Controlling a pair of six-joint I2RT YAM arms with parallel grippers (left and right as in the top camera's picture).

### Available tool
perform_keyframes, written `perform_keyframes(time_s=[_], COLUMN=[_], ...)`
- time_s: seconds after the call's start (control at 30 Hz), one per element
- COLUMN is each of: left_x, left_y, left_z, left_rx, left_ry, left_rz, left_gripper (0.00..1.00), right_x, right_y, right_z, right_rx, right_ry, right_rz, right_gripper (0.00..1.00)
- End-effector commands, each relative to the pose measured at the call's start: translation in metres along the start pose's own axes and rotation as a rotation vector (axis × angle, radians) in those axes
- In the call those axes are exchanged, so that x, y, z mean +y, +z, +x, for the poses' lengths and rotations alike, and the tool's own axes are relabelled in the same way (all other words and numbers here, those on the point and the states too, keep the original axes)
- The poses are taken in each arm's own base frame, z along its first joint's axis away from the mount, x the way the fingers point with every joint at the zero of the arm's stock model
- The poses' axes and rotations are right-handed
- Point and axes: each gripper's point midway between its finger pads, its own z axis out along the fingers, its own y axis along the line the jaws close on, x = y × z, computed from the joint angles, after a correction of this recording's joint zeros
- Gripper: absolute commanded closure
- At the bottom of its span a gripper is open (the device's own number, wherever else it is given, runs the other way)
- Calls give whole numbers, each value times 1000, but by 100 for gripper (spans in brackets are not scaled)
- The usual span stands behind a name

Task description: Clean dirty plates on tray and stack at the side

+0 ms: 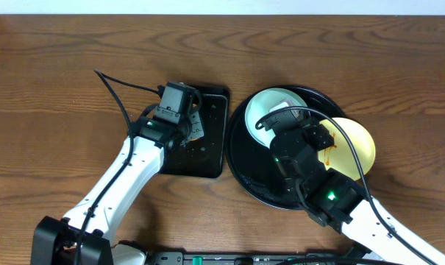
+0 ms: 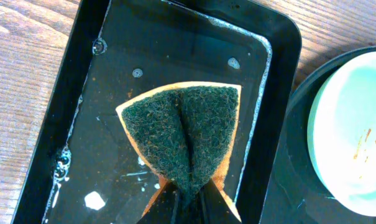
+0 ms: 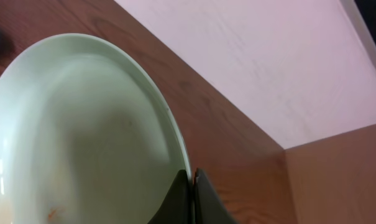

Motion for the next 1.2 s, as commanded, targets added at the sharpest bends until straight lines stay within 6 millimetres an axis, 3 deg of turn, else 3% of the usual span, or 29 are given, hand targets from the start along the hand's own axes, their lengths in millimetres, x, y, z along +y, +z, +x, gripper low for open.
perform_keyframes(time_s=[0.0, 0.13, 0.3, 0.5, 0.7, 0.83, 1.0, 1.17], left_x=[4, 4, 4, 4, 4, 4, 4, 4], left_y=[3, 3, 3, 3, 3, 3, 3, 3], left_z=[2, 2, 2, 2, 2, 2, 2, 2], left_rx=[6, 6, 6, 6, 6, 6, 6, 6], left_ry=[11, 11, 11, 11, 12, 11, 11, 11], left_rz=[-16, -16, -16, -16, -16, -16, -16, -16], left_gripper=[92, 92, 92, 92, 92, 92, 92, 92], right_x=[-5, -5, -23, -100, -158, -183, -198, -196], right_y=[5, 26, 60, 87, 85, 78, 72, 74], right_z=[1, 20, 47, 110, 192, 236, 279, 302], right_rx=[17, 88, 172, 266, 374, 423, 492, 551], right_ry=[168, 377, 602, 939, 1283, 1395, 1444, 1458], right_rz=[20, -18, -37, 162, 356, 450, 544, 574], right_gripper=[99, 99, 99, 99, 99, 99, 99, 98])
